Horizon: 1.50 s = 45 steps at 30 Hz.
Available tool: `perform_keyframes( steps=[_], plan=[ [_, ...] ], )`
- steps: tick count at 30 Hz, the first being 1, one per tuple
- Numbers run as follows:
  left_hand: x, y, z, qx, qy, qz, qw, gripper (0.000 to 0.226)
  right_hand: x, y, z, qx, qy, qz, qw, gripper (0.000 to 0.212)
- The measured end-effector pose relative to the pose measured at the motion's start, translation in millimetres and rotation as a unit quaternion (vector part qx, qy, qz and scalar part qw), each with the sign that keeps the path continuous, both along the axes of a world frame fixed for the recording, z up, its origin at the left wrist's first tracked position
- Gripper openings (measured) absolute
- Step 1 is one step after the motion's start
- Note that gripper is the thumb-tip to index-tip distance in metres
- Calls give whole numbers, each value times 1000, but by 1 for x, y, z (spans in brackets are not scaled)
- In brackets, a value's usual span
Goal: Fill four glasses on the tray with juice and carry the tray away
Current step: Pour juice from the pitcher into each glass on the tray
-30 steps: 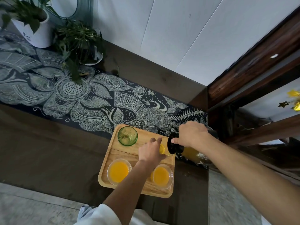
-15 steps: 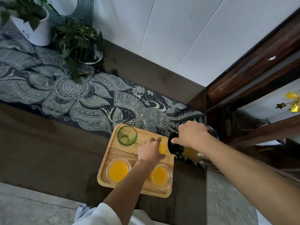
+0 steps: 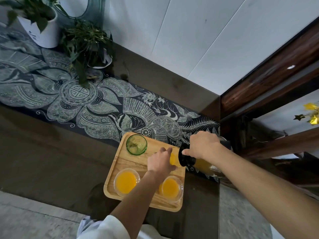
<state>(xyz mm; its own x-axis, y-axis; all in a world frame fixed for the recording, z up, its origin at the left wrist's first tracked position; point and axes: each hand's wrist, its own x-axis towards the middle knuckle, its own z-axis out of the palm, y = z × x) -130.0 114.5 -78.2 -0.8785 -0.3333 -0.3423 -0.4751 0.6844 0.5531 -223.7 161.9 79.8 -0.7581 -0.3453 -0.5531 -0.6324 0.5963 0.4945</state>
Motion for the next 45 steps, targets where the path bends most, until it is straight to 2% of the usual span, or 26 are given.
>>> perform_keyframes(
  steps=[45],
  plan=[
    [2,-2,0,2,5,-8,1000,79,-6,-1,18,14,7,-7,1000,62]
  ],
)
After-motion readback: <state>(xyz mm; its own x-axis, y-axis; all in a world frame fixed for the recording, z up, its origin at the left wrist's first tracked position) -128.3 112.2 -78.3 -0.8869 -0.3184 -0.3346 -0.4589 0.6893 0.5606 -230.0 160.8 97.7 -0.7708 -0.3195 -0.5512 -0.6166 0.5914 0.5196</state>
